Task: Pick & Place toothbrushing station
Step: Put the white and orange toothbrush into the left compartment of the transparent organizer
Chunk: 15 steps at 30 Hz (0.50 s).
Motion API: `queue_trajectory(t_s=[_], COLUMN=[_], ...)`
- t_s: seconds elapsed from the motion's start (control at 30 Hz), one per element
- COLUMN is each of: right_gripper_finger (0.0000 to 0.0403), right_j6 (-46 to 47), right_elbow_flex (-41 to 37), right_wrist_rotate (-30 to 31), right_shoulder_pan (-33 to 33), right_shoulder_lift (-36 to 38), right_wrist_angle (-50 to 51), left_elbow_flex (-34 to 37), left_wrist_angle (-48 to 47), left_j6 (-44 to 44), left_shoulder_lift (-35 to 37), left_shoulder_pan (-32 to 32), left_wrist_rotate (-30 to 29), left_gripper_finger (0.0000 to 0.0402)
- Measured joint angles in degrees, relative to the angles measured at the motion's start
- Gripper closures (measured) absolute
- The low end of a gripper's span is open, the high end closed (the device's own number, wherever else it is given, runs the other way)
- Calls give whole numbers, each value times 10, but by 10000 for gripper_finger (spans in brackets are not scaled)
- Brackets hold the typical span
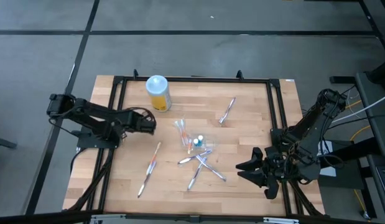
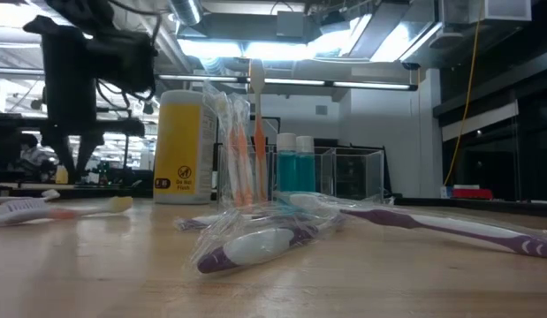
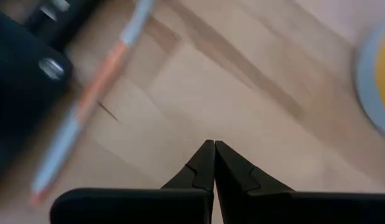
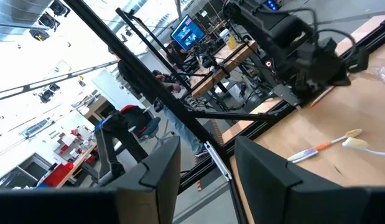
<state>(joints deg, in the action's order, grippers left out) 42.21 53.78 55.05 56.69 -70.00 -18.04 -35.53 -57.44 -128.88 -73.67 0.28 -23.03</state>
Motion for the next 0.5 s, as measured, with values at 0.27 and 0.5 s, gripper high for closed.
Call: queue_trajectory(t_s=[0.27, 0.5], right_gripper_finger=[248, 248], right_j6=[9, 25], right_elbow_flex=[0, 0], right_wrist_rotate=[0, 0], right_shoulder_pan=[0, 0], right_shoulder_lift=[0, 0], right_wrist_angle=[0, 0], left_elbow_flex=[0, 0], left_wrist_angle=[-39, -45], left_j6=[0, 0], left_shoulder_lift=[-4, -4], left_shoulder_pan=[85, 140], left_wrist_rotate=[-4, -17], left_gripper_finger=[399, 400])
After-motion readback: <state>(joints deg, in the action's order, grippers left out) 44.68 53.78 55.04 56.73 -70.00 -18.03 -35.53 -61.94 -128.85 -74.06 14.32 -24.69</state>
